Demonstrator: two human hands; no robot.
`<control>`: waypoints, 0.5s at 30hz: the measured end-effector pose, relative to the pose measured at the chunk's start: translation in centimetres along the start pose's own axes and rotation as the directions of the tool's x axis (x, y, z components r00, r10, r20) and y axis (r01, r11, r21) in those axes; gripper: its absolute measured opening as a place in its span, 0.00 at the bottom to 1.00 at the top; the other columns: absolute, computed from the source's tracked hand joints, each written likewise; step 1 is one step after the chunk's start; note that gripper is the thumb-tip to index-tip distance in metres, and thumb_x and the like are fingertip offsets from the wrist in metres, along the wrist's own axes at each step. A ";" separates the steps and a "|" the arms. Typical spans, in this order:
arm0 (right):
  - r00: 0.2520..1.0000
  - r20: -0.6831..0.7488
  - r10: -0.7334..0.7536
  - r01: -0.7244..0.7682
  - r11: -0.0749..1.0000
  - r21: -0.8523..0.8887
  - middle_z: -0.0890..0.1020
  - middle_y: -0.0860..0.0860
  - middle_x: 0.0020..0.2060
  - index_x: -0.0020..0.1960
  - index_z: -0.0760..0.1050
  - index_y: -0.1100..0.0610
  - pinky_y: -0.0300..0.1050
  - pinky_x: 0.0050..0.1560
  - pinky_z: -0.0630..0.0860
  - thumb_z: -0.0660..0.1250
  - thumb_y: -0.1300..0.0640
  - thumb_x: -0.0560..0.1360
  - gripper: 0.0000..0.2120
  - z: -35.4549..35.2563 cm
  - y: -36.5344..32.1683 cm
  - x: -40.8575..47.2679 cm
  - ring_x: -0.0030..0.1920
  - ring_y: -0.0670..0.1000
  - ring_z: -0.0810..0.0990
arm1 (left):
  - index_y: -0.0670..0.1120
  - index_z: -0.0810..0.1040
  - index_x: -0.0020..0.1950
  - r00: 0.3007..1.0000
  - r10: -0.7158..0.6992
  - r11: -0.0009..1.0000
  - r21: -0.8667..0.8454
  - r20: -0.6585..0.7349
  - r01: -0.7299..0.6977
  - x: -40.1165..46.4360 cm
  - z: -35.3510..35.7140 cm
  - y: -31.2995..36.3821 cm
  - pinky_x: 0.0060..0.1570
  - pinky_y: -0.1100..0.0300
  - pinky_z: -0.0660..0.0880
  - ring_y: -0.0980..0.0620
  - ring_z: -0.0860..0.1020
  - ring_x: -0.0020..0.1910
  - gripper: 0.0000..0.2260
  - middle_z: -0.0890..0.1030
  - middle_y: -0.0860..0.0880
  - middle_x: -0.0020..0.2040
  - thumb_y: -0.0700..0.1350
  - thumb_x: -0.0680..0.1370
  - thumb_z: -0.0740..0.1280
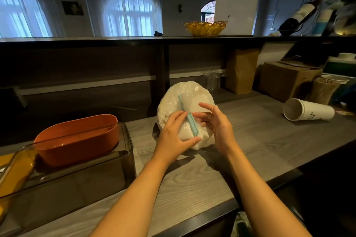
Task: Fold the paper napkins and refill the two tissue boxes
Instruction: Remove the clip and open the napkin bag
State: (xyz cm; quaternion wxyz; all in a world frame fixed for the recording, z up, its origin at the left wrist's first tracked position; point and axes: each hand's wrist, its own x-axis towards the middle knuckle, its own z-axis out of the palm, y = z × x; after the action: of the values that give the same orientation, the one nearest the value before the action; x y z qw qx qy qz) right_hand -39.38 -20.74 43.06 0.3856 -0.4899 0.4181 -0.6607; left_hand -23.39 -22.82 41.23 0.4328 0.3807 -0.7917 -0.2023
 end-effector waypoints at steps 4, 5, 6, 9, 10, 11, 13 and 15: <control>0.995 0.066 -0.079 0.085 0.991 -0.099 0.85 0.52 0.52 0.61 0.79 0.54 0.43 0.58 0.78 0.56 0.56 0.84 0.14 -0.2 -0.2 -0.4 0.56 0.48 0.82 | 0.56 0.65 0.76 1.000 -0.027 0.996 -0.084 0.015 0.028 -0.3 -0.1 -0.3 0.64 0.73 0.60 0.67 0.64 0.67 0.35 0.66 0.60 0.71 0.47 0.74 0.76; 0.990 0.099 -0.104 0.118 0.981 -0.154 0.84 0.49 0.53 0.61 0.79 0.54 0.42 0.58 0.77 0.58 0.60 0.83 0.13 -0.2 -0.2 -0.5 0.57 0.45 0.81 | 0.58 0.66 0.75 0.999 -0.048 0.985 -0.167 0.012 0.049 -0.4 -0.2 -0.4 0.65 0.71 0.64 0.66 0.67 0.67 0.33 0.68 0.61 0.70 0.46 0.74 0.76; 0.982 0.135 -0.134 0.160 0.964 -0.212 0.83 0.46 0.55 0.60 0.80 0.53 0.40 0.58 0.77 0.60 0.62 0.82 0.13 -0.1 -0.2 -0.6 0.58 0.43 0.80 | 0.61 0.68 0.72 0.998 -0.066 0.966 -0.250 0.000 0.063 -0.5 -0.4 -0.7 0.66 0.65 0.69 0.62 0.71 0.68 0.31 0.72 0.60 0.70 0.45 0.74 0.76; 0.958 0.217 -0.187 0.257 0.895 -0.365 0.79 0.40 0.58 0.57 0.81 0.43 0.39 0.62 0.75 0.64 0.60 0.81 0.14 0.1 0.1 -0.4 0.62 0.42 0.76 | 0.61 0.76 0.63 0.990 -0.096 0.913 -0.406 -0.103 0.046 -1.0 -1.0 -0.9 0.64 0.54 0.77 0.56 0.78 0.64 0.22 0.80 0.56 0.63 0.41 0.74 0.76; 0.959 0.218 -0.183 0.257 0.886 -0.387 0.80 0.41 0.57 0.56 0.81 0.42 0.40 0.62 0.75 0.64 0.59 0.81 0.13 0.2 0.2 -0.3 0.61 0.43 0.77 | 0.59 0.78 0.61 0.986 -0.098 0.909 -0.415 -0.134 0.033 -1.1 -1.0 -0.8 0.63 0.54 0.78 0.57 0.79 0.62 0.20 0.82 0.55 0.61 0.42 0.74 0.76; 0.964 0.203 -0.174 0.241 0.892 -0.382 0.81 0.42 0.56 0.55 0.81 0.42 0.42 0.61 0.77 0.65 0.59 0.81 0.13 0.3 0.2 -0.4 0.59 0.43 0.78 | 0.58 0.79 0.61 0.985 -0.090 0.912 -0.409 -0.149 0.021 -1.2 -1.0 -0.7 0.62 0.56 0.78 0.57 0.80 0.62 0.18 0.82 0.55 0.60 0.45 0.74 0.76; 0.978 0.154 -0.142 0.187 0.926 -0.327 0.83 0.44 0.53 0.55 0.82 0.46 0.42 0.58 0.79 0.63 0.59 0.82 0.11 0.4 0.1 -0.5 0.55 0.43 0.81 | 0.56 0.79 0.61 0.989 -0.054 0.923 -0.385 -0.140 -0.004 -1.2 -0.8 -0.4 0.61 0.61 0.78 0.59 0.79 0.62 0.18 0.82 0.55 0.60 0.52 0.72 0.76; 0.986 0.127 -0.109 0.142 0.945 -0.294 0.84 0.45 0.52 0.56 0.82 0.48 0.41 0.56 0.79 0.62 0.59 0.82 0.11 0.5 -0.1 -0.7 0.54 0.42 0.82 | 0.57 0.80 0.59 0.994 -0.043 0.906 -0.423 -0.105 -0.005 -0.9 -0.7 -0.4 0.60 0.66 0.76 0.61 0.78 0.63 0.16 0.82 0.57 0.60 0.51 0.73 0.74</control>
State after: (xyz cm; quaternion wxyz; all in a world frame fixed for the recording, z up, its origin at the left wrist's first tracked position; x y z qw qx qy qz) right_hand -38.76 -20.15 42.97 0.2854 -0.6042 0.4604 -0.5843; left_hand -22.31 -22.34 40.87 0.5467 0.2964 -0.6999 -0.3514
